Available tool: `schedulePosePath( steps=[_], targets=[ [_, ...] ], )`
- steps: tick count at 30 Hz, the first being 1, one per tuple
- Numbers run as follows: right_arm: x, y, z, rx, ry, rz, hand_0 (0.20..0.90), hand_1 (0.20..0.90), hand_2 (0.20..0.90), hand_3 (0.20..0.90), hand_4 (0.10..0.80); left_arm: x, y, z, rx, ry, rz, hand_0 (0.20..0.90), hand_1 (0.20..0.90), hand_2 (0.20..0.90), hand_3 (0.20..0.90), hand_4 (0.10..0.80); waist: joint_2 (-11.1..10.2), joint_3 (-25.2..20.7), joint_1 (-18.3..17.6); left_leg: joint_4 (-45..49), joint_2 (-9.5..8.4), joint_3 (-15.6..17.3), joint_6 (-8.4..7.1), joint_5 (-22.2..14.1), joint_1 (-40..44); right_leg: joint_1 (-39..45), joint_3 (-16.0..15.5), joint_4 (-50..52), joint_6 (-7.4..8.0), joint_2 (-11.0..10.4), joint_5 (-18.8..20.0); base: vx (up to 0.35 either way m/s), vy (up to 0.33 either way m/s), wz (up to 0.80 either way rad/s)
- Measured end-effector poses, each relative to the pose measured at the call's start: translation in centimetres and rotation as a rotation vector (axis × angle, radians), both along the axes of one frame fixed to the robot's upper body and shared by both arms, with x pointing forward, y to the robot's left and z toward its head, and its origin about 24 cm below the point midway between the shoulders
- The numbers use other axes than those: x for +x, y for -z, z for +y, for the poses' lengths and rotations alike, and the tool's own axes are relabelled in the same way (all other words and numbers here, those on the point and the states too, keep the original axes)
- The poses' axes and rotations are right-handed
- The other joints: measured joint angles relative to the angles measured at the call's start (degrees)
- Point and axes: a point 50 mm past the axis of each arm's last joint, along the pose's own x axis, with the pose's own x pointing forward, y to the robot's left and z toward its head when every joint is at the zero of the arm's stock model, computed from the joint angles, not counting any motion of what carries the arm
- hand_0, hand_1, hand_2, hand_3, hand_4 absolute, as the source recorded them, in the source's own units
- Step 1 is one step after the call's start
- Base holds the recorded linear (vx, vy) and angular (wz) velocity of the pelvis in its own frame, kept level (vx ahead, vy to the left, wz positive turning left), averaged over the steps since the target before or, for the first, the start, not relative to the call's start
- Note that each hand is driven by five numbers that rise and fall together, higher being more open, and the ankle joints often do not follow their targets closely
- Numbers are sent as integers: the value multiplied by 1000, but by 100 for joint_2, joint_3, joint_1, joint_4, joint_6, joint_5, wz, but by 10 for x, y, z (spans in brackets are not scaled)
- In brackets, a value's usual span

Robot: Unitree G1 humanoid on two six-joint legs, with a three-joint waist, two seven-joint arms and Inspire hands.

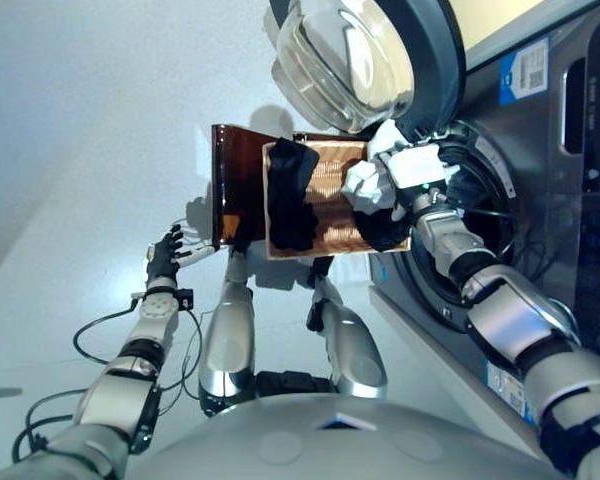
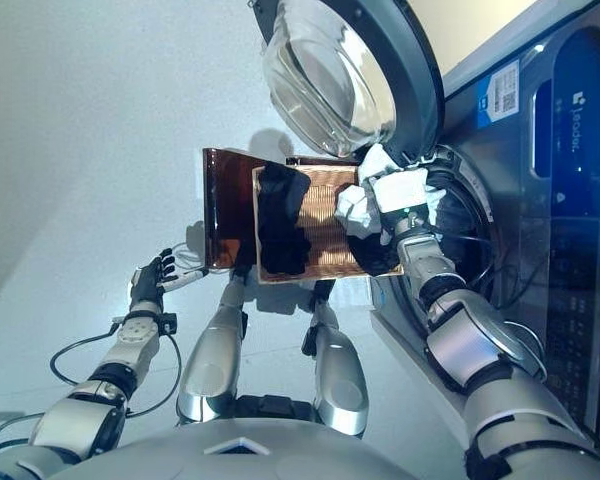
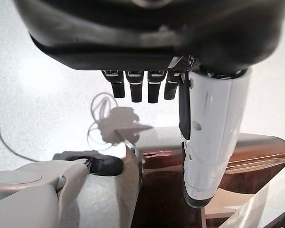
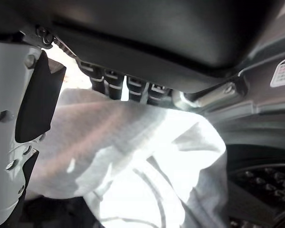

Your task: Pick up the clothes and place them into the washing machine

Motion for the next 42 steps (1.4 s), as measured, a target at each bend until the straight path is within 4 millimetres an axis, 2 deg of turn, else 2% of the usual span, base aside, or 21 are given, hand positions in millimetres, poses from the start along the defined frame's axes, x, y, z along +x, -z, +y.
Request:
schedulePosePath(
  steps=[7,8,9,10,11,19,32,39,41,42],
  targets=[
    [0,-1,-2,-15,11,-18,900,900,900,900,800,5,-4,-2,-2,11,-24,900,900,900,900,800,79,46,-8,1,-5,-88,-18,37,-95,-75,-16,43,-21,1,-15,-9,-5,4],
    [-1,0,-3,-19,16,-15,560,560,560,560,557,5,-4,-2,-2,11,-25,900,900,900,900,800,93,54,-4,1,-5,-98,-18,40,-95,-74,-19,50,-29,0,-21,-24,-15,8],
    [-1,0,-4,-21,19,-15,439,439,439,439,471,6,-4,-2,-2,11,-25,900,900,900,900,800,106,62,5,1,-4,-102,-18,41,-95,-74,-19,50,-30,0,-22,0,0,0],
    [0,-1,-4,-27,22,-19,227,227,227,227,320,5,-4,-2,-1,11,-25,900,900,900,900,800,127,74,8,1,-3,-108,-23,49,-98,-76,-23,51,-30,-6,-22,0,0,0],
    [0,-1,-4,-33,22,-22,200,200,200,200,300,5,-4,-2,-1,11,-25,900,900,900,900,800,137,80,8,1,-4,-110,-27,53,-100,-77,-23,53,-30,-6,-22,0,0,0],
    [7,-11,2,-42,-8,-58,200,200,200,200,300,7,-5,-2,-1,12,-30,900,900,900,900,800,154,84,7,2,-1,-125,-64,93,-204,-226,-25,155,-47,-6,-35,-5,-2,0],
    [3,-7,3,-15,-7,-54,200,200,200,200,300,7,-6,0,3,-5,-31,900,900,900,900,800,180,99,-15,1,-3,-108,-51,137,-49,-136,-13,254,-45,-29,-36,6,7,-1],
    [-2,-8,-16,389,281,-152,200,200,200,200,300,-3,0,4,10,-15,-1,900,900,900,900,800,255,67,-46,-40,-16,75,-48,86,343,160,145,242,8,-70,-42,32,65,-10],
    [-3,-6,-17,453,321,-161,200,200,200,200,300,-6,2,4,11,-16,10,900,900,900,900,800,286,50,-67,-40,-18,109,-41,83,366,160,179,242,17,-85,-22,1,97,-13],
    [-5,-2,-15,545,373,-164,200,200,200,200,300,-9,4,5,12,-21,24,900,900,900,900,800,323,28,-105,-41,-29,178,-23,79,411,175,240,242,8,-99,7,-11,87,-15]
  ],
)
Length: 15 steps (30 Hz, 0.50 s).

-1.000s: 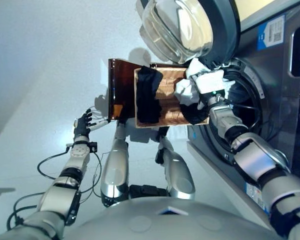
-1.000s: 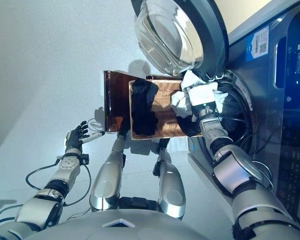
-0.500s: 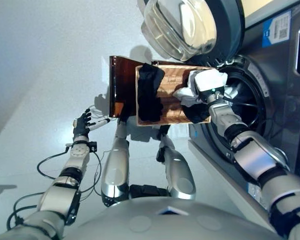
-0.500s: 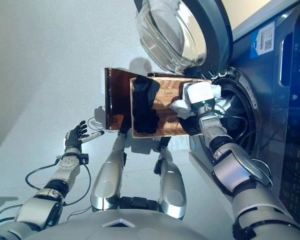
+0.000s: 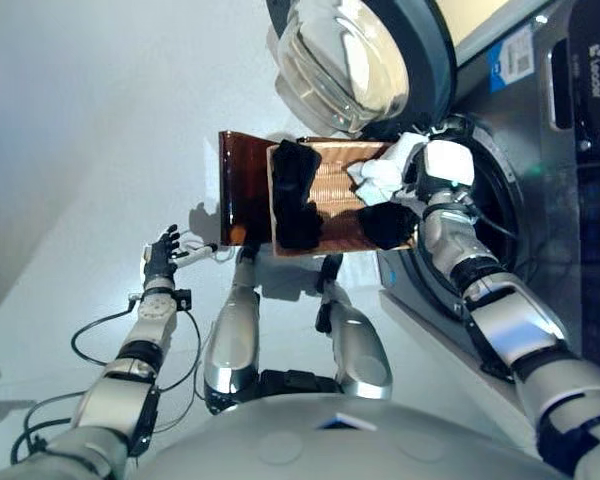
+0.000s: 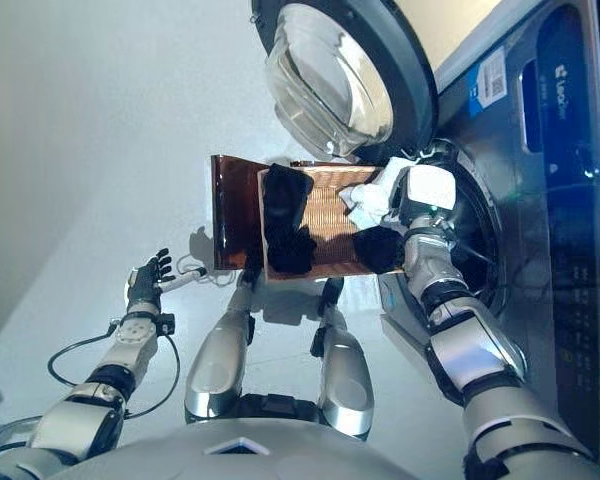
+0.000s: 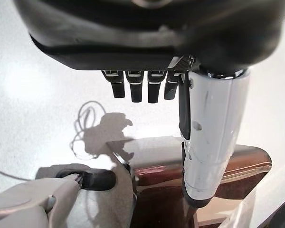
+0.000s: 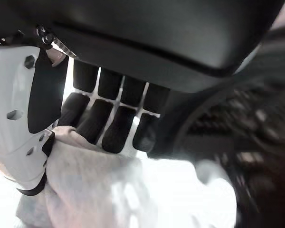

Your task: Pick up the clothes and place them into the washing machine

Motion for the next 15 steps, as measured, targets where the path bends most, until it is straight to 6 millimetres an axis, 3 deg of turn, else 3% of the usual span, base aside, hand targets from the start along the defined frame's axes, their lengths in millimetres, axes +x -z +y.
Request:
schedulePosePath(
  steps=[6,11,15],
  targets=[
    [-11,16,0,279,146,-27,200,200,200,200,300,-13,8,1,6,-4,49,900,900,900,900,800,344,-218,-133,-1,-90,281,191,-49,109,-31,256,-19,70,-117,59,-14,154,-20],
    [-23,28,-12,528,321,-68,200,200,200,200,300,-22,17,-6,-18,-16,79,900,900,900,900,800,732,-507,-274,-4,-294,489,294,-106,104,-38,442,-203,215,-317,158,-7,107,-14],
    [-24,30,-8,769,430,-154,200,200,200,200,300,-21,17,-9,-21,-14,75,900,900,900,900,800,781,-544,-383,-4,-328,545,324,-128,102,-66,521,-220,237,-361,171,11,80,-7]
  ],
)
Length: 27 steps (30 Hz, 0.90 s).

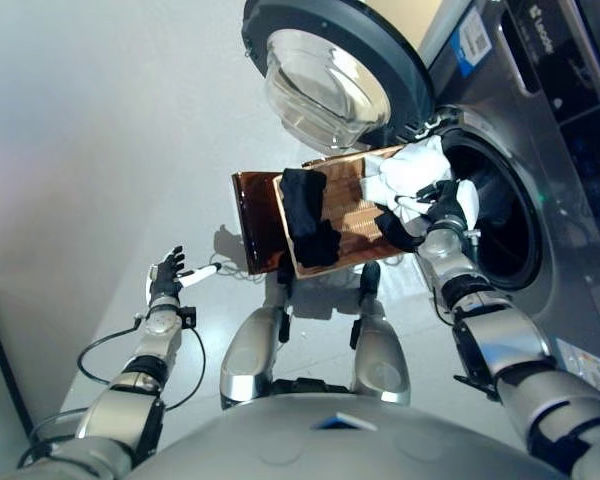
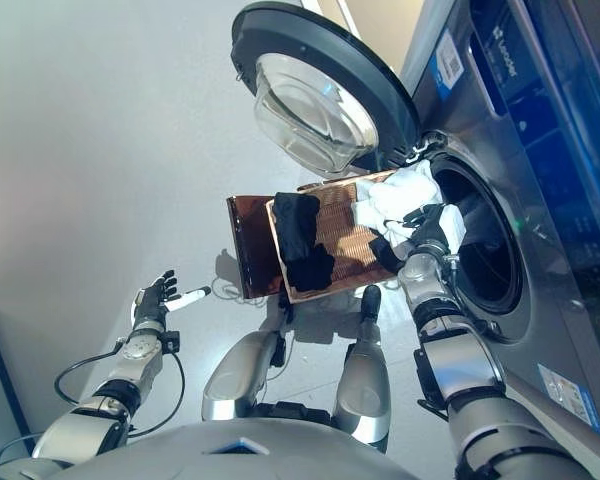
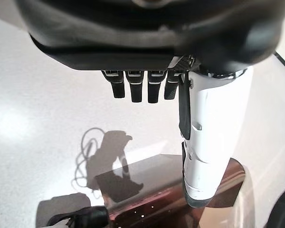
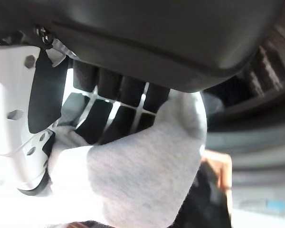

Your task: Pick up the clothes and place them into the washing machine

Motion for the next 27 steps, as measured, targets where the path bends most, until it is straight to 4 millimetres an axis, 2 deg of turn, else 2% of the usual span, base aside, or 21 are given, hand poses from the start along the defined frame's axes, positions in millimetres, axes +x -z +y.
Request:
schedulePosePath(
  steps=[2,7,10,12,13,15,19,22,24,27],
  targets=[
    [0,0,-1,202,129,-90,200,200,200,200,300,0,0,-2,-3,3,-1,900,900,900,900,800,12,-7,8,-2,-19,69,10,-11,-15,-59,53,-2,5,-23,4,39,79,-15],
    [-8,5,-10,532,356,-240,200,200,200,200,300,2,-2,-8,-11,12,-28,900,900,900,900,800,183,-102,-5,-3,-112,124,44,-31,-15,-68,77,-21,54,-118,29,44,101,-3],
    [-13,10,-12,795,515,-386,200,200,200,200,300,2,-2,-12,-27,15,-45,900,900,900,900,800,358,-202,-7,-5,-181,156,85,-61,-6,-82,149,-23,80,-189,20,52,58,-5],
    [-17,14,-14,864,578,-429,200,200,200,200,300,3,-1,-16,-33,33,-45,900,900,900,900,800,461,-272,-3,-5,-219,176,93,-67,-3,-88,170,-24,109,-227,25,53,54,-3],
    [-18,14,-14,983,656,-518,200,200,200,200,300,3,0,-20,-52,24,-48,900,900,900,900,800,528,-292,-10,-6,-241,182,99,-77,1,-88,176,-25,136,-247,14,12,36,-2],
    [-21,16,-15,1075,732,-602,200,200,200,200,300,2,1,-27,-72,29,-46,900,900,900,900,800,598,-330,-8,-5,-269,220,107,-75,3,-97,194,-25,150,-279,21,55,54,-3],
    [-23,18,-18,1214,835,-725,200,200,200,200,300,-1,4,-36,-122,47,-45,900,900,900,900,800,680,-364,8,-8,-295,267,98,-96,1,-137,258,-26,167,-313,21,42,41,-6],
    [-22,7,-33,1275,925,-864,200,200,200,200,300,-8,10,-47,-172,71,-23,900,900,900,900,800,873,-438,1,-8,-363,281,119,-84,3,-149,302,-29,221,-387,27,35,52,-2],
    [-20,-5,-48,1253,947,-944,200,200,200,200,300,-11,12,-51,-200,69,-19,900,900,900,900,800,1043,-460,8,-9,-419,281,108,-96,3,-143,306,-29,265,-449,26,42,37,5],
    [-17,-34,-76,1217,950,-1087,200,200,200,200,300,-18,16,-55,-225,57,-3,900,900,900,900,800,1329,-489,12,-7,-509,286,123,-88,4,-143,313,-33,332,-542,37,41,22,2]
  ],
)
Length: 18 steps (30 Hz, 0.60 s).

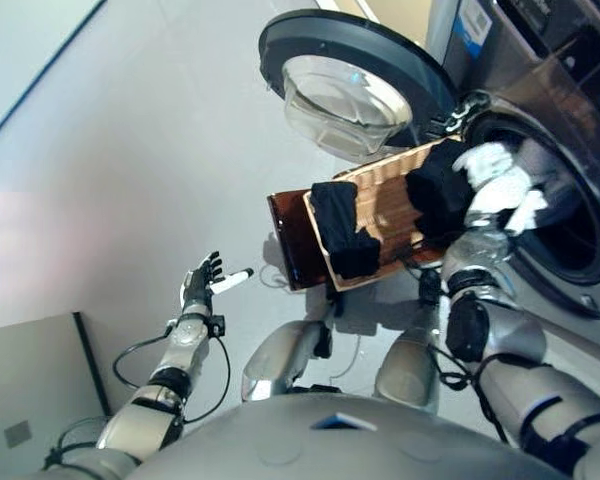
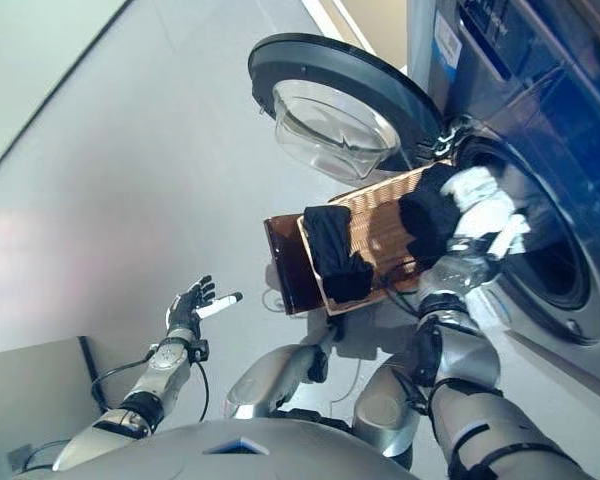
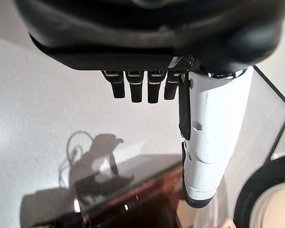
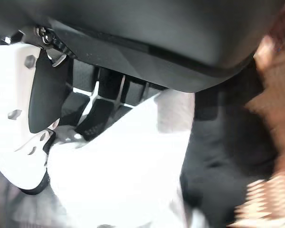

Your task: Pick up the clothes and place them into the washing machine

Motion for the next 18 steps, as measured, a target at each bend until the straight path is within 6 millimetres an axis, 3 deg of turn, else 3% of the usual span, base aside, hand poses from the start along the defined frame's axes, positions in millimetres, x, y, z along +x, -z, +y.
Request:
schedulePosePath(
  steps=[4,10,17,18],
  targets=[
    [-3,-24,-23,-39,101,-23,200,200,200,200,300,-10,5,0,-8,-10,27,900,900,900,900,800,139,-77,-8,1,-43,14,6,-5,27,-5,40,0,34,-44,-4,26,-3,-2],
    [-13,-59,-60,-126,204,-20,200,200,200,200,300,-15,7,0,-12,-8,43,900,900,900,900,800,151,-87,-8,-2,-66,126,73,-86,90,-7,96,-12,73,-73,3,15,-35,-9],
    [-12,-65,-65,-177,188,19,200,200,200,200,300,-11,5,-1,-17,1,16,900,900,900,900,800,162,-95,-11,2,-77,195,138,-116,89,-56,182,-10,76,-71,0,-12,-50,-7],
    [-12,-66,-65,-177,188,20,862,862,862,862,773,-11,5,-1,-20,4,16,900,900,900,900,800,162,-95,-10,2,-78,197,148,-111,88,-61,191,-10,76,-67,0,-23,-44,-6]
  ],
)
